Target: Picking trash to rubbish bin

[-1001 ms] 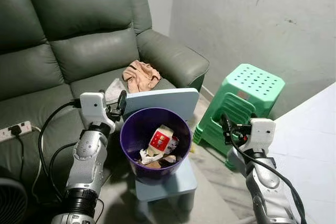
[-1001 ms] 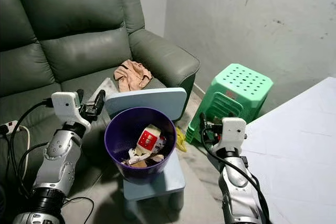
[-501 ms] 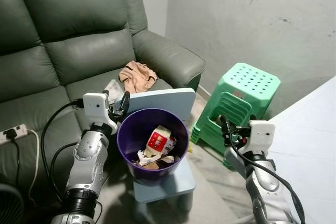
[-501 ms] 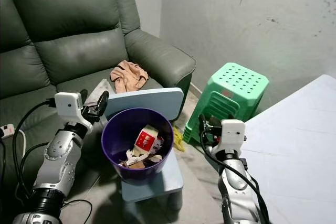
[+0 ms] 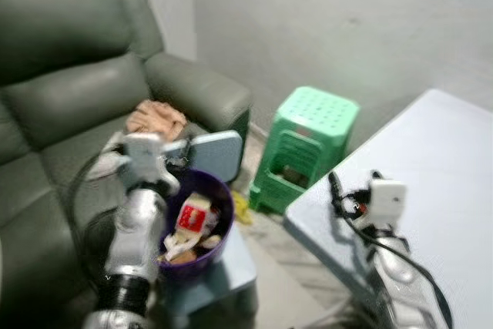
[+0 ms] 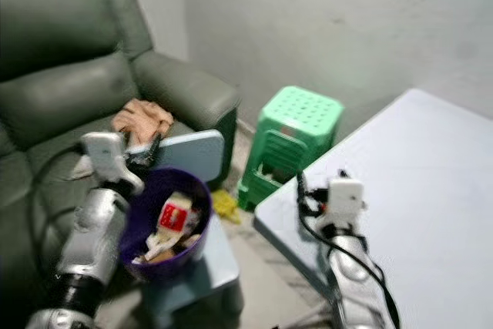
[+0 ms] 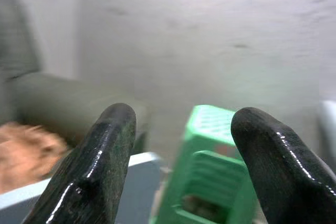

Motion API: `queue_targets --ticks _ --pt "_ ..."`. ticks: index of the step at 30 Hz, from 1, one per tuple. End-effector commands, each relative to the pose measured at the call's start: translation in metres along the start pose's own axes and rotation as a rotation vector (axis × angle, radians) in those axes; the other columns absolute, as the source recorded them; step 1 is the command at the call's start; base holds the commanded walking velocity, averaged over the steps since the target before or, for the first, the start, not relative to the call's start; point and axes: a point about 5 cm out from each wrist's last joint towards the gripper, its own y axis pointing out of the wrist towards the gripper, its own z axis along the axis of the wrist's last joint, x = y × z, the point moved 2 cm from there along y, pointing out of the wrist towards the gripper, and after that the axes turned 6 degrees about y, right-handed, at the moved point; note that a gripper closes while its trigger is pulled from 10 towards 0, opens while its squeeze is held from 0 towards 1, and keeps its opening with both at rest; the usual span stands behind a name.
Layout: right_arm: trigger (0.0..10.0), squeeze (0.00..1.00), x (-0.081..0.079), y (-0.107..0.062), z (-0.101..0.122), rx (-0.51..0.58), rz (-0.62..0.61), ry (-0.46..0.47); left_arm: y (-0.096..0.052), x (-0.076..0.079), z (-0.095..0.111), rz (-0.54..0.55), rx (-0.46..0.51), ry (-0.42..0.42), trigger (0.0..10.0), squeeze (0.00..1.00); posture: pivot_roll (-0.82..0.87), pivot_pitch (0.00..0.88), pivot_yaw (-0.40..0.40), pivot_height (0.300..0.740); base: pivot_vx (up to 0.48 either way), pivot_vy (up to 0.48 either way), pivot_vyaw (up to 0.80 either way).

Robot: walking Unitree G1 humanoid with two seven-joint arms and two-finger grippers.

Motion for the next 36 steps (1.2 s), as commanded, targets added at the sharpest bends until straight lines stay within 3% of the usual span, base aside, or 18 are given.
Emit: queue_targets --ticks 1,36 --pt "10.0 0.0 -0.0066 0.001 0.0014 0.007 0.012 0.008 -0.0003 -0.0078 0.0018 0.02 -0.003 0.012 10.0 0.0 -0.04 0.0 -0.023 0.74 0.0 0.0 -0.78" --pt "10.0 0.0 -0.0043 -0.0011 0.0013 0.001 -0.004 0.004 -0.0029 -0.0003 -0.0042 -0.003 -0.034 -0.002 10.0 0.0 -0.04 0.0 -0.024 0.74 0.0 0.0 -0.78"
